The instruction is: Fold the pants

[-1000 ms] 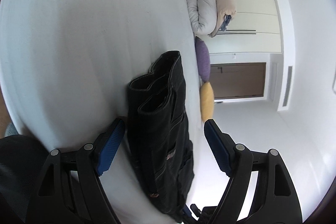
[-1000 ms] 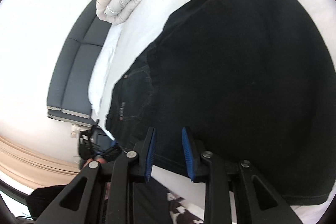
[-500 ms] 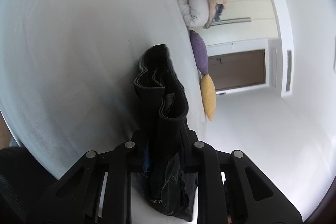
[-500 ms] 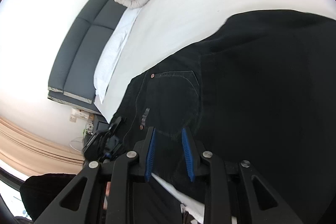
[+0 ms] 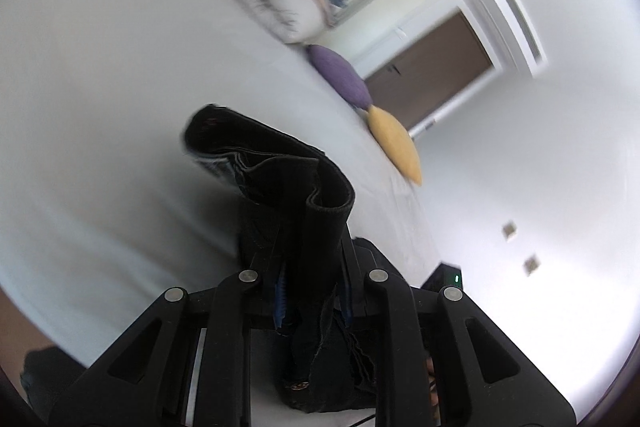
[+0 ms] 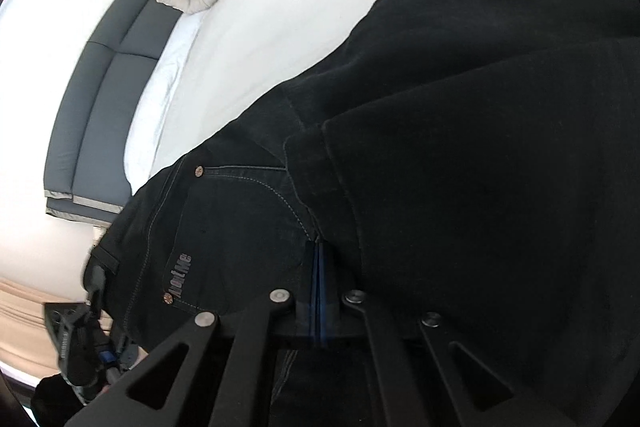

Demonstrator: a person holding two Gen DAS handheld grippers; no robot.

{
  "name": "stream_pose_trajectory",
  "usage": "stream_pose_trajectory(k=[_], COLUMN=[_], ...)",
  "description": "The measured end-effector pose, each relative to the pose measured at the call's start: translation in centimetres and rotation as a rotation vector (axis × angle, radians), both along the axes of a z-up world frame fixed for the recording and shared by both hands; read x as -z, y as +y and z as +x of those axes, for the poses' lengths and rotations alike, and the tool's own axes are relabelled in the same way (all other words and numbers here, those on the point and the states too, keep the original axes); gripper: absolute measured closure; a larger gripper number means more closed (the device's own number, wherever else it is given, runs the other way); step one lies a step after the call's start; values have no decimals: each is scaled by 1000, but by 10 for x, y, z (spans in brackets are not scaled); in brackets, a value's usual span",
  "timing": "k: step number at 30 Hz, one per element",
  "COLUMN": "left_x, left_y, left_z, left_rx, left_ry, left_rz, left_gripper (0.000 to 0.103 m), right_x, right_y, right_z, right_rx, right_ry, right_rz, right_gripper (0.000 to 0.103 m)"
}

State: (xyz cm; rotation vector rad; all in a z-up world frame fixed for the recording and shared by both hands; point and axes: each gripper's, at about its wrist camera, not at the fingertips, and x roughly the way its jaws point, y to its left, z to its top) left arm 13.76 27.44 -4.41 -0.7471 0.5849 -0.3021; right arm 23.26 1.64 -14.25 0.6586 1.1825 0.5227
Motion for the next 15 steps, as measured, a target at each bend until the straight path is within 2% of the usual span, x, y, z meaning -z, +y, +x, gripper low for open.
stream_pose_trajectory(k=[1,2,3,5,7,10,13,15], left_x=[-11,-18,-26,-36,-38,-27,0,17], left_y=[-16,-30,-46,-85,-128,-192,-248,-268], left_z=[6,7,8,10,14,19,22,30], left_rx=[31,61,96,179,265,383,477,503], left_ry=[-17,-32,-47,-74,-82,-72,-28,14], left_rz=[46,88,134,227,296,421,572,619], left_gripper=[85,85,85,85,85,85,85,85], right_x=[-3,-9,-16,-30,-39,-33,-22,-13], right_y=[-4,-10,-18,-46,-76,-109,-128,-137], right_z=[-1,-3,-6,-16,-24,-32,-44,-47], right_rx=[1,10,28,105,138,159,174,190], right_ry=[5,2,-15,-73,-98,-51,-27,-13], right_rz=[28,69,114,203,277,370,380,395], right_gripper=[101,82,48,19,17,17,17,18])
